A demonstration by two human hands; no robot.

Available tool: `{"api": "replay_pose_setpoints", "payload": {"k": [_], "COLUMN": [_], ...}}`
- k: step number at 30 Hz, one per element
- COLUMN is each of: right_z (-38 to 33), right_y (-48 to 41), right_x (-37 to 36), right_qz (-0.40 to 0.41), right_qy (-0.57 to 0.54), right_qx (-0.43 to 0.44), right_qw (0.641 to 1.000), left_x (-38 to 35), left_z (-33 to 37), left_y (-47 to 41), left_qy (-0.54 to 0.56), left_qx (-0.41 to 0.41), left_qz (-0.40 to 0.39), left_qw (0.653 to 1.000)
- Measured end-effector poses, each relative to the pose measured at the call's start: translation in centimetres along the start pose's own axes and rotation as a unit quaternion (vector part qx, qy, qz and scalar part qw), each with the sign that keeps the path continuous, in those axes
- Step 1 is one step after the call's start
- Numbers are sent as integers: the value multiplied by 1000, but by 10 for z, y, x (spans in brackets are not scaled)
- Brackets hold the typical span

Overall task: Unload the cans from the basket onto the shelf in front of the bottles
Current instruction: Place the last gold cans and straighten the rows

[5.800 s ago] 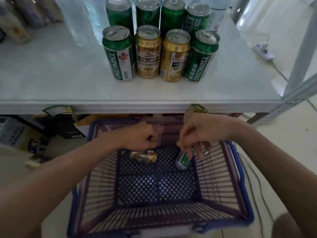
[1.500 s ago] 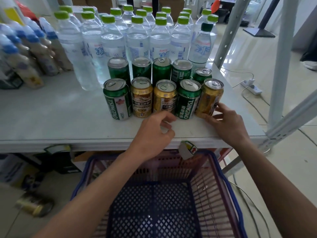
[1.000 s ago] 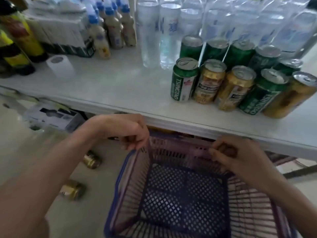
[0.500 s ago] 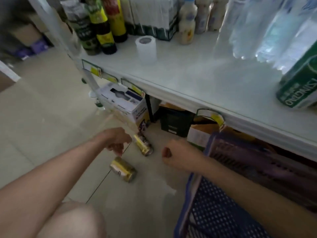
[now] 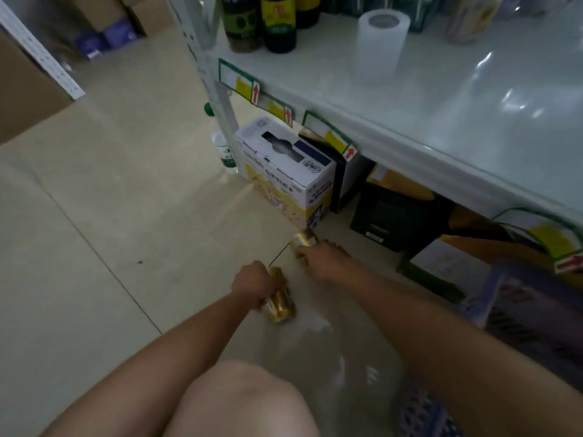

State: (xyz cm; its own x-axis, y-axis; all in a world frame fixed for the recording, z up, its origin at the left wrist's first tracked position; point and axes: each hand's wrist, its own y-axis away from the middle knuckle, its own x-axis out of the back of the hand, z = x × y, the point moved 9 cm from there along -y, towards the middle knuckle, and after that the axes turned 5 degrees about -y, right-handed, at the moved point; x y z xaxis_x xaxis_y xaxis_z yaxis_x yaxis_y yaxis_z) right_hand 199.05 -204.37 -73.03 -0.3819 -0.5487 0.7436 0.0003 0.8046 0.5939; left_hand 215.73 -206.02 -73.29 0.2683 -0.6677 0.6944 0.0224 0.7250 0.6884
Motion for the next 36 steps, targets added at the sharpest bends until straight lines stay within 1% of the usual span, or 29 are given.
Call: {"api": "replay_pose_setpoints", "payload": {"k": [1,3,6,8,11,12,14,15,17,19,21,24,27,29,31,34,36], "right_z": [0,9,21,21,24,28,42,47,53,52,49,51,56,66,82,117,143], "right_y": [-5,-12,-15,-13,-2,5,16,20,32,48,72,128,205,258,309,376,414], "right_x": [1,6,9,12,14,9,-5,-8,-3,14,41,86,130,150,161,168,173], "right_qz": [15,43,44,27,-30,-59,-102,-92,-46,3,46,110,197,246,277,305,335], "right_qy": [-10,-40,-126,-138,-97,-98,-134,-156,-190,-197,-209,-269,-284,-304,-335,-393,-425], "right_qx": [-5,-53,-133,-147,-151,-165,-201,-209,-209,-175,-140,-97,-35,2,29,21,20], "right_qw": [1000,997,982,979,983,980,965,961,958,965,967,952,938,921,900,867,841], "left_x": [-3,-7,-13,-16,-22,-22,-21,-19,-12,2,22,62,101,121,135,144,137], "left_z": [3,10,13,15,12,9,4,1,1,4,16,48,93,124,152,189,216], "left_y": [-1,-5,-12,-13,-17,-16,-15,-12,-6,3,17,52,101,137,169,217,248], "left_qy": [-8,-27,-55,-57,-32,-22,6,20,45,52,47,58,98,117,138,153,162], "left_qx": [-11,-24,-26,-25,-20,-21,-24,-27,-42,-55,-87,-175,-269,-325,-368,-420,-455], "left_qz": [5,19,42,42,25,25,37,43,57,67,71,93,105,91,75,50,11], "left_qw": [1000,999,997,997,999,999,999,998,996,995,993,978,952,934,917,893,876]}}
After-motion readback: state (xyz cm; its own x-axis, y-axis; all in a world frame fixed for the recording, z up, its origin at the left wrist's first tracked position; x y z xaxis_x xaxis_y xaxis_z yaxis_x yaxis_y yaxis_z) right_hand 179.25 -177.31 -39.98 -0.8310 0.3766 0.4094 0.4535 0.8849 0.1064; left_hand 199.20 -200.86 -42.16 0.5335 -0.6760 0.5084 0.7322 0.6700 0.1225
